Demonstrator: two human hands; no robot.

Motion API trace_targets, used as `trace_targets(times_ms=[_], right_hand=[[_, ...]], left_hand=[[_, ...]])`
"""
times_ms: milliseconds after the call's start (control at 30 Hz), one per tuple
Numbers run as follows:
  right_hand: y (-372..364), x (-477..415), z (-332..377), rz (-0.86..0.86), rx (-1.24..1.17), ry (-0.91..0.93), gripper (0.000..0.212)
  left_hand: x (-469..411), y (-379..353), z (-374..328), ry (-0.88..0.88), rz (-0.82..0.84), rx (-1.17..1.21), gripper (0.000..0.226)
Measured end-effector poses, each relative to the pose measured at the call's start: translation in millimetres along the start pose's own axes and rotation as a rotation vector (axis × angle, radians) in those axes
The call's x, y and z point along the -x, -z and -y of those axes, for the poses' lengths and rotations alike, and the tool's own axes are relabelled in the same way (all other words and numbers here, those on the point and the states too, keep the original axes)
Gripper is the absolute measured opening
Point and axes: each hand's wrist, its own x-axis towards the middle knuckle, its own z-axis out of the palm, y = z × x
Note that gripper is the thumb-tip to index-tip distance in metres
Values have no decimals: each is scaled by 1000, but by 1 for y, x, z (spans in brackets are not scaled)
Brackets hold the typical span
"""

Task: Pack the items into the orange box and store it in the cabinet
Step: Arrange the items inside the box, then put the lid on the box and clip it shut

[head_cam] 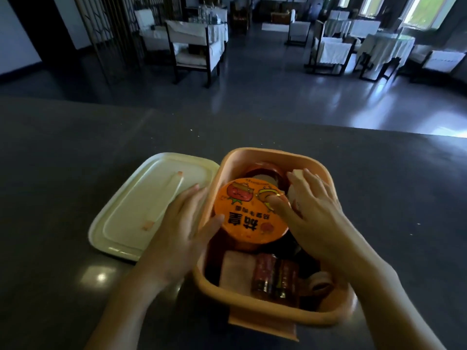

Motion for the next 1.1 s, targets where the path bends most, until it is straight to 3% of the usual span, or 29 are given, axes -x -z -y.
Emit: trace_targets(times_ms=[100, 233, 300, 433, 567, 700, 767, 867, 1000, 1100], right_hand=[[-9, 4, 62, 20, -90, 170, 82], [-45, 5, 132, 167, -107, 272, 68], [-66, 0, 159, 163, -67, 203, 66], [-107, -8, 196, 162, -158, 34, 62], [-153, -28, 205, 190, -272, -120, 62], [-202, -63, 189, 242, -207, -239, 65], [-221, -73, 175, 291, -35, -218, 68], [-237, -84, 152, 224, 128, -197, 74], [-239, -99, 137, 143, 131, -269, 81], [-233, -116, 135, 185, 48, -348, 85]], left_hand=[[-2, 28, 38, 28, -46, -119, 85], [-21, 41, 102, 140, 169, -306, 71], [-25, 42, 132, 30, 283, -362, 65], [-23, 56, 180, -134, 481, -651, 78], [-19, 112, 211, -72, 592, -706, 60], [-1, 162, 231, 95, 451, -668, 33], [7, 168, 230, 156, 356, -615, 44], [18, 164, 231, 194, 237, -538, 49], [20, 157, 228, 296, 52, -412, 61], [9, 156, 216, 466, -83, -120, 74]])
